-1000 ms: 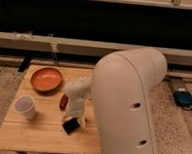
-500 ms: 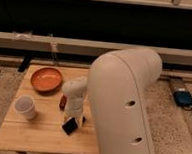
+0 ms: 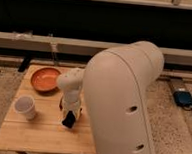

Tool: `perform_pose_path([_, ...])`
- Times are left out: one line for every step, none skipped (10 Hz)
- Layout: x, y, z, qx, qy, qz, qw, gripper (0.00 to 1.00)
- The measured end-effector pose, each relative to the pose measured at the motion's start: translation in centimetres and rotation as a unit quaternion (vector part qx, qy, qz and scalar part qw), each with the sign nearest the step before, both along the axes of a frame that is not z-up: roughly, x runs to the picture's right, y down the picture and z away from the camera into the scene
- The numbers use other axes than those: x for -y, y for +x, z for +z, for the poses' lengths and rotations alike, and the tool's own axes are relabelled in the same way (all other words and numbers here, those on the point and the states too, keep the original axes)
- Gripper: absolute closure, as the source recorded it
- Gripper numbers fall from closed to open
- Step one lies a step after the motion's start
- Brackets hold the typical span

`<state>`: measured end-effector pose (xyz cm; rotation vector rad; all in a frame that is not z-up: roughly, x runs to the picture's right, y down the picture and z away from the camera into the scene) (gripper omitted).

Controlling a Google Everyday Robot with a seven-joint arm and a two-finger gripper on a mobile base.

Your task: Place the eraser on the white sponge

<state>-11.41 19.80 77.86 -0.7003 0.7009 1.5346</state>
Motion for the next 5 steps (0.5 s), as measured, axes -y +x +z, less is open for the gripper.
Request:
perform_pose_path([1.4, 0.1, -1.0, 0.004, 0.011, -0.008, 0.9999, 1.0])
perform_pose_path([2.3, 0.5, -1.6, 0.004, 0.018, -0.012, 0.9998, 1.0])
perform_pose_path([2.9, 1.1, -2.3, 0.001, 0.023, -0.016, 0.9996, 1.0])
perform_pose_path([3.1, 2.6, -2.7, -0.007, 0.026, -0.017, 0.9995, 1.0])
perform_pose_path([2.8, 4.3, -2.9, -0.018, 0.025, -0.013, 0.9995, 1.0])
